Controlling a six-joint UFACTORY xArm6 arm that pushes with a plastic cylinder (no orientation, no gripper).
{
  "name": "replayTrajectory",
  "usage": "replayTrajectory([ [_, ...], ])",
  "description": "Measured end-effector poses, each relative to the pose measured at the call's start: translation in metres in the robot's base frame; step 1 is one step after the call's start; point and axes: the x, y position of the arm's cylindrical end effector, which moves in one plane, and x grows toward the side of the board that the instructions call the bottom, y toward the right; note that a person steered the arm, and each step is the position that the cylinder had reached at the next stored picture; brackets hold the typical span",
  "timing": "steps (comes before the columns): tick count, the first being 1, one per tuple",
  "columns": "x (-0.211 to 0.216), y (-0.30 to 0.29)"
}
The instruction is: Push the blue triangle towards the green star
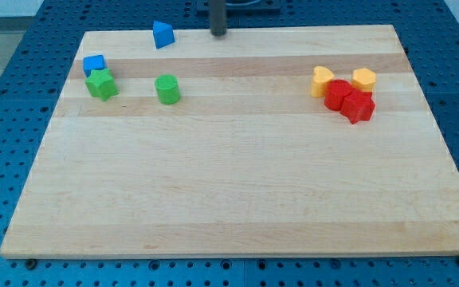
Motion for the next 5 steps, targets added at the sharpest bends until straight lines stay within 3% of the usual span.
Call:
replayTrajectory([
  [1,0.0,-0.059],
  [3,0.079,-0.072],
  [4,0.039,-0.02],
  [5,0.008,-0.03],
])
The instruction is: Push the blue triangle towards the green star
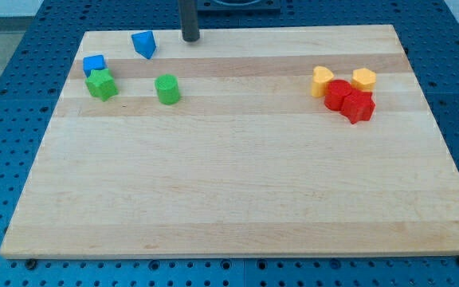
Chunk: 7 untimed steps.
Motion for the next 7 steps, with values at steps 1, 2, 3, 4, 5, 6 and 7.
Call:
replayTrajectory([
  [1,0.007,-0.048],
  [2,0.055,-0.057],
  [3,0.064,-0.052],
  [4,0.025,-0.05],
  [5,0.051,-0.078],
  [6,0.069,-0.05],
  [7,0.053,-0.05],
])
